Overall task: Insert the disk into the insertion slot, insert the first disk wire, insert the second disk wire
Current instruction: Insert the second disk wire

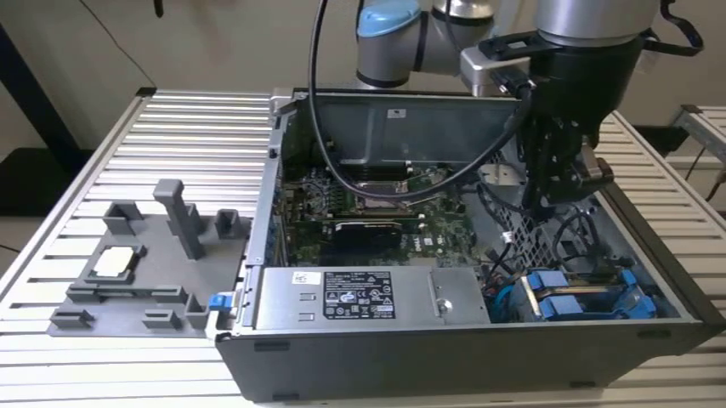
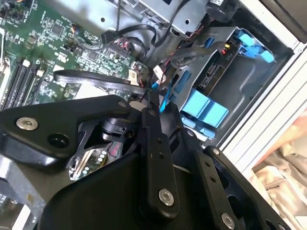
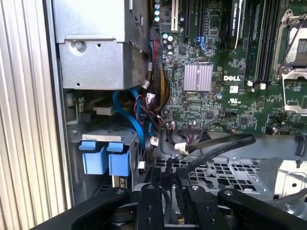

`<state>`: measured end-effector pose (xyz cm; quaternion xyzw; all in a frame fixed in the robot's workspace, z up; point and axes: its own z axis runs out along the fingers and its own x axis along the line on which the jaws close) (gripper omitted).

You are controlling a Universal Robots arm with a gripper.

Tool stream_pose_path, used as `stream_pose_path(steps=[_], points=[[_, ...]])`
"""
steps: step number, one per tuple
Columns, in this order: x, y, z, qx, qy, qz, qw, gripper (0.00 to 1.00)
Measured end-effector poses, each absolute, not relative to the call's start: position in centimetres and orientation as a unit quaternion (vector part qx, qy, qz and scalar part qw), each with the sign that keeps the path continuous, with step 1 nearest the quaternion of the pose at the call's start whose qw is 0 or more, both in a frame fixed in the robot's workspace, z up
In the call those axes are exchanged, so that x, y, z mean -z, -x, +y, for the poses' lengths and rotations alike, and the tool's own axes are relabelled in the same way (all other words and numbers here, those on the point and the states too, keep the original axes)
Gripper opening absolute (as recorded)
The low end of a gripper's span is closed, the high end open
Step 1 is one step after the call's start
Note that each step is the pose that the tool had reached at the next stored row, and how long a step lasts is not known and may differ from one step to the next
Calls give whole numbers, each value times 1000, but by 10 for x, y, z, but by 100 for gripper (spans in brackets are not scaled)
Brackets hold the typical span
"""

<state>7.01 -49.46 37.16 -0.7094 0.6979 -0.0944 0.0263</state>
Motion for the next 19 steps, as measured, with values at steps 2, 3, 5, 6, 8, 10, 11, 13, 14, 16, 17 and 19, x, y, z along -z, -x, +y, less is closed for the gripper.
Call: stream_pose_path(steps=[2, 3, 5, 6, 8, 10, 11, 13, 14, 16, 17, 19], points=[[-371, -69, -495, 102, 711, 696, 26, 27], [-371, -68, -495, 105, 712, 694, 25, 27], [-370, -67, -495, 108, 715, 690, 24, 27], [-369, -67, -494, 109, 717, 688, 24, 27], [-367, -66, -494, 110, 721, 684, 24, 27], [-366, -65, -494, 111, 725, 679, 25, 27], [-365, -65, -494, 112, 727, 677, 26, 27], [-364, -64, -494, 112, 733, 671, 27, 27], [-363, -64, -494, 113, 736, 667, 27, 27], [-363, -64, -494, 113, 740, 662, 28, 27], [-363, -64, -494, 113, 741, 661, 29, 27], [-363, -63, -494, 113, 744, 658, 29, 25]])
